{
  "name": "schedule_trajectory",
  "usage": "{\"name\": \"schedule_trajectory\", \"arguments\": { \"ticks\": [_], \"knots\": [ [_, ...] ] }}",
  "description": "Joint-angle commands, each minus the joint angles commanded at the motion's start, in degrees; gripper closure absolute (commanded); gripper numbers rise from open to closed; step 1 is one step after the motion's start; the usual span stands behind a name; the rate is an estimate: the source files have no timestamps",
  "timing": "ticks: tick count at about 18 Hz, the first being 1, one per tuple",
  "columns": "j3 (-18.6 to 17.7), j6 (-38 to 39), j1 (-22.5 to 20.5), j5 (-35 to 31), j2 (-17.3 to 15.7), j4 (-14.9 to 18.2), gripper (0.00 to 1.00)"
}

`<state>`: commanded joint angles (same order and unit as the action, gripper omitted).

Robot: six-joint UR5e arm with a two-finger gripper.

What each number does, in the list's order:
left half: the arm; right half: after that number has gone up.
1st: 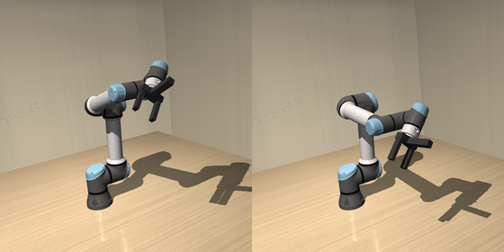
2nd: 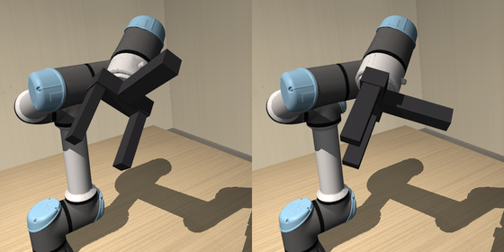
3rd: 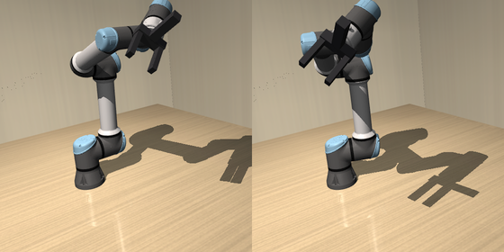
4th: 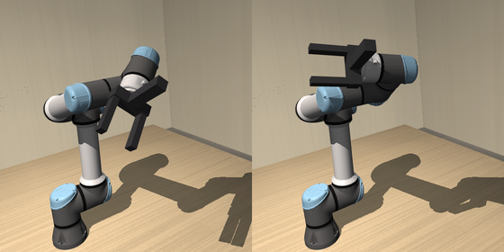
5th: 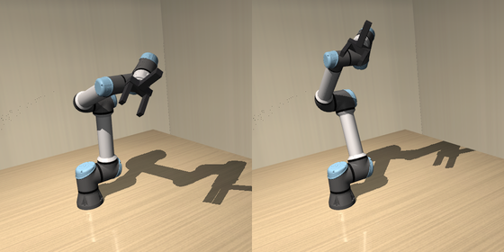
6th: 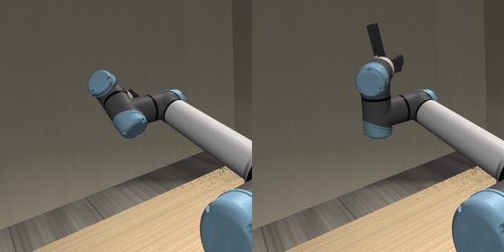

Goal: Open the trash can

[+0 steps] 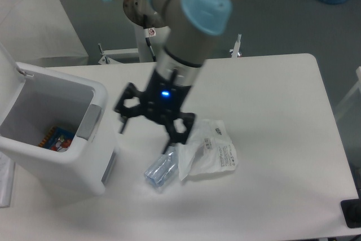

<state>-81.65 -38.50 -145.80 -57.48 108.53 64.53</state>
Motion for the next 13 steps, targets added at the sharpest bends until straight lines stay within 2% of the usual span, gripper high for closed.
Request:
{"name": "schedule_trajectory", "arguments": {
  "ticks": [3,9,13],
  "knots": [
    [0.53,-0.61,-2.38,-0.87,2.29,-4.93,0.00],
    [1.76,-11.67,-4.66,-8.69,3.79,-4.94,0.00],
    [5.18,-15.82,-5.02,-14.85,6.95,-4.32,0.00]
  ]
}}
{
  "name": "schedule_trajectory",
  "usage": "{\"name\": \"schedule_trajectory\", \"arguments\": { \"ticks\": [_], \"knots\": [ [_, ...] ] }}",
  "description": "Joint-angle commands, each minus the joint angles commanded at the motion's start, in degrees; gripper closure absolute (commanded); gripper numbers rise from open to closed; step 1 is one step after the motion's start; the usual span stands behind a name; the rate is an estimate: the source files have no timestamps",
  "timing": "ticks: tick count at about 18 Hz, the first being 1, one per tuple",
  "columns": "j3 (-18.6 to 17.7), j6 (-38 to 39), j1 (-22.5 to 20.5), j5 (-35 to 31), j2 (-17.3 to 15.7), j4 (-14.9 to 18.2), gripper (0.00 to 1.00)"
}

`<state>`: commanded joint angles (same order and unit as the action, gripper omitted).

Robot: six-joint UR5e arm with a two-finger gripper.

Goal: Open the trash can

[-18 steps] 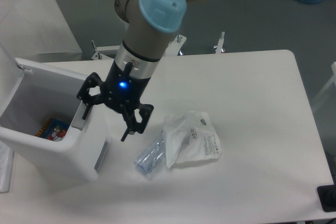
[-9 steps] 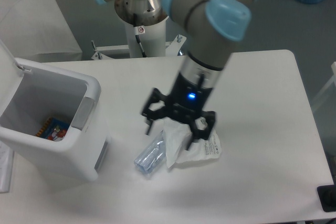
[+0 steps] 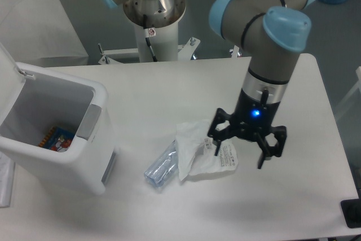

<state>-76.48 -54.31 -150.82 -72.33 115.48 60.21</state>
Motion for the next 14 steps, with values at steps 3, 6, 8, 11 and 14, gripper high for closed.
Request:
{"name": "schedule_trajectory", "arguments": {
  "ticks": [3,6,8,11,14],
  "knots": [
    [2.46,-5.42,0.09,-3.15,2.11,1.84,0.00],
    [5.36,-13.25,0.44,-9.40,3.35,7.02,0.00],
    [6.86,-17.21,0.53,-11.69,4.40,9.57,0.00],
    [7.13,-22.06,0.70,-15.82,4.76,11.07,0.00],
    [6.95,-22.15,0.79,-15.92,4.76,11.07,0.00]
  ]
}}
